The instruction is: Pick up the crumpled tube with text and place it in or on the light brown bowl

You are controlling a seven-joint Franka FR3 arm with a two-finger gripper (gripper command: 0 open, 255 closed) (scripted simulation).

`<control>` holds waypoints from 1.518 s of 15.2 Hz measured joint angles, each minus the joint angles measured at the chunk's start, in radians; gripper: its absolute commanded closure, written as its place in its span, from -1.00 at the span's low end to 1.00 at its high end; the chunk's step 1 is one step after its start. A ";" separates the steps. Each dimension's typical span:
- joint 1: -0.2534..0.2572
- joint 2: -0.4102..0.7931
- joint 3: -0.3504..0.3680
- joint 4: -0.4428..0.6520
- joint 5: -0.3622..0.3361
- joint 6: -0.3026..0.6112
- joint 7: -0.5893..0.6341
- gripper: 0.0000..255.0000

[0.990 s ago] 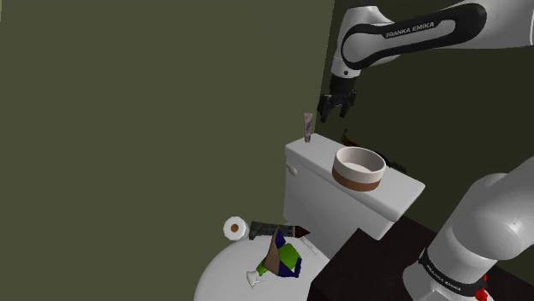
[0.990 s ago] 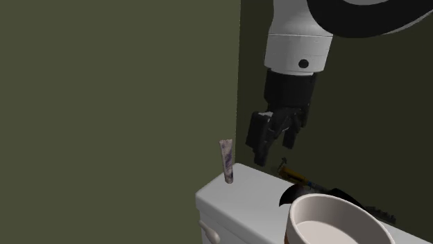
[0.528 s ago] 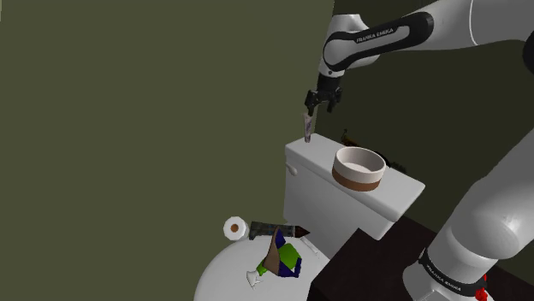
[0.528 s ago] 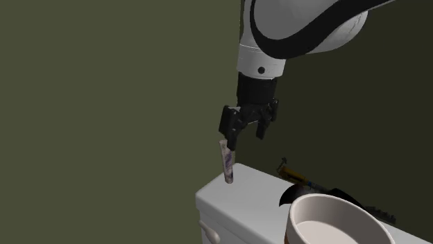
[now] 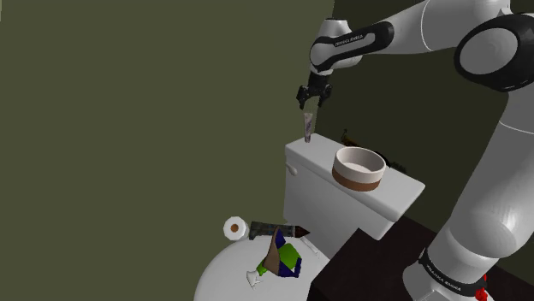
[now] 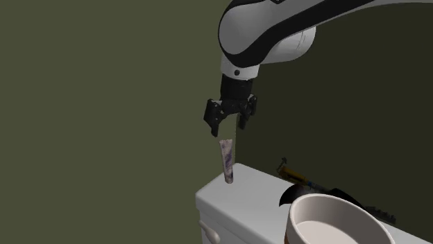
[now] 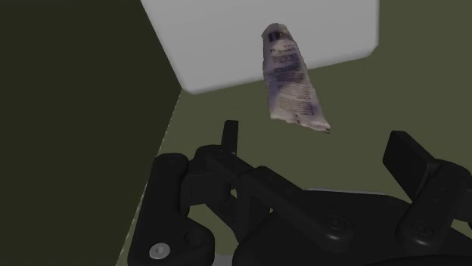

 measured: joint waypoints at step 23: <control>-0.004 0.058 -0.001 -0.019 0.009 0.081 -0.004 1.00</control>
